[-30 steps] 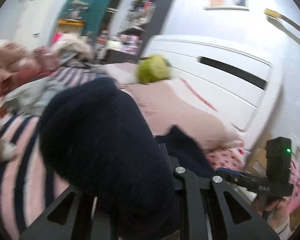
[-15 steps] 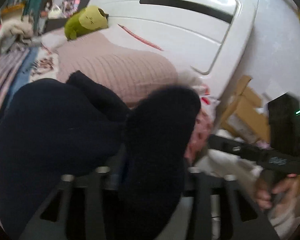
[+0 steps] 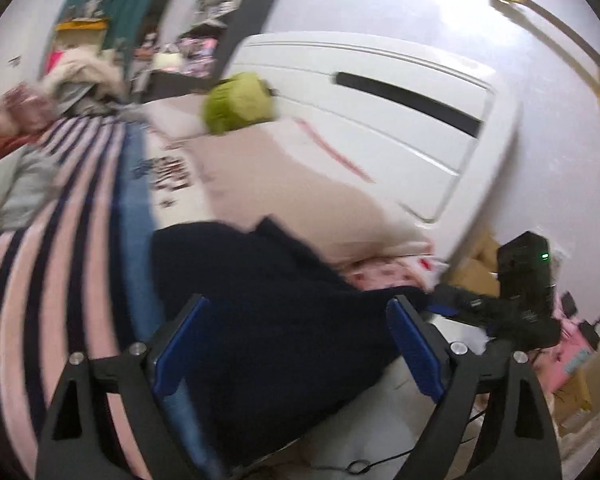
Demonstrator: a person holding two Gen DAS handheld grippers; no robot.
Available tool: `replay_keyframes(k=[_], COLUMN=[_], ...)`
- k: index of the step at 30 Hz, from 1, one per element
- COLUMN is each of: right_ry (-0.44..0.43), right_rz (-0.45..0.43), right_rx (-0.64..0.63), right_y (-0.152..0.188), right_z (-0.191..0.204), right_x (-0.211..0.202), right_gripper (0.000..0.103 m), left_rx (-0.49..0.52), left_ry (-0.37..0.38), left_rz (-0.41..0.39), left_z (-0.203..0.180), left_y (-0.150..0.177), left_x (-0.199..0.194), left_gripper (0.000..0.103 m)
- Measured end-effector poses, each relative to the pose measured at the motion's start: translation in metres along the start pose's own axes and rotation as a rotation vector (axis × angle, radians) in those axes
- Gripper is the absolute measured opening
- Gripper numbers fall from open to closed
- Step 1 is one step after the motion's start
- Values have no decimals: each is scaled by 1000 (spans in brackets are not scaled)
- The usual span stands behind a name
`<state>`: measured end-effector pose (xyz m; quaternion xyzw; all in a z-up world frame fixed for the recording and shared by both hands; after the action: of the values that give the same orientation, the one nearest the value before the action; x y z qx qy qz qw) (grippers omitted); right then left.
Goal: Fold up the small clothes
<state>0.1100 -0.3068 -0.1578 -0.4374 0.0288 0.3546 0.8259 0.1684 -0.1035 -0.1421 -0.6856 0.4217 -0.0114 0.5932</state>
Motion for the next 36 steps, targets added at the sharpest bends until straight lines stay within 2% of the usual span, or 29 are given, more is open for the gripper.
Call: replay_keyframes(k=[2,5,6,7,11,13,15,17,19,20,21,22,24,26,27,28,31,34,36], right_ry=[-17,91,137,159,204,236,276,286,288,287,284,285,273,264,245,190,45,33,-25], right_rz=[38,83,84,87,-29,-38,22,127,233,239,225,203,150,154,185,226,300,392,465], right_rx=[23,26,9,-10,-105,-141,-163,-126,-86,-85,-89,-91,-98,-112,-108,-85,23,76,146], right_y=[5,11,12,13,-11,-18,-10,15,43,45,41,33,10,-14,-22,-26,-34,-29,-19], right_z=[4,-5,-9,-9,6,8,-3,-23,-42,-46,-48,-50,-54,-62,-66,-69,-76,-86,-92], right_x=[18,47,52,55,23,7,1,9,23,24,21,15,0,-8,-4,1,21,47,68], right_gripper=[88,87,63,13,14,14,14,17,32,34,42,55,70,73,74,78,78,78,78], left_rx=[-35,-98,-111,-121,-134,-138,-151,-177,-216,-225,-227,-223,-220,-207,-203,-205,-261,-287,-311], left_ry=[-20,-26,-24,-22,-1,21,56,103,158,163,161,161,173,194,200,201,250,268,279], left_rz=[4,14,16,19,29,41,64,89,130,146,159,177,212,260,287,304,360,404,426], left_z=[17,38,42,45,48,45,41,40,38,40,42,45,48,51,52,53,55,55,55], left_y=[9,22,25,27,33,29,30,32,32,32,32,30,29,29,28,29,29,33,36], left_x=[-2,0,1,3,4,12,19,32,47,52,56,60,66,74,80,82,96,109,116], left_gripper=[88,88,88,88,88,88,94,97,97,97,97,97,97,97,97,97,97,93,93])
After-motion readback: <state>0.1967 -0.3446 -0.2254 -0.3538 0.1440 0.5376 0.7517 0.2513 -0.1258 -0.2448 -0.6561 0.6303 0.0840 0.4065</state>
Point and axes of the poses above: each gripper's, at about its wrist camera, not at the fingertips, and x roughly the way its jaws point, z to its left, y to its underside, the point moved 9 cm from there along x, roughly the way its jaws point, and after that the axes turned 6 degrees about -y, right-handed, at the moved point
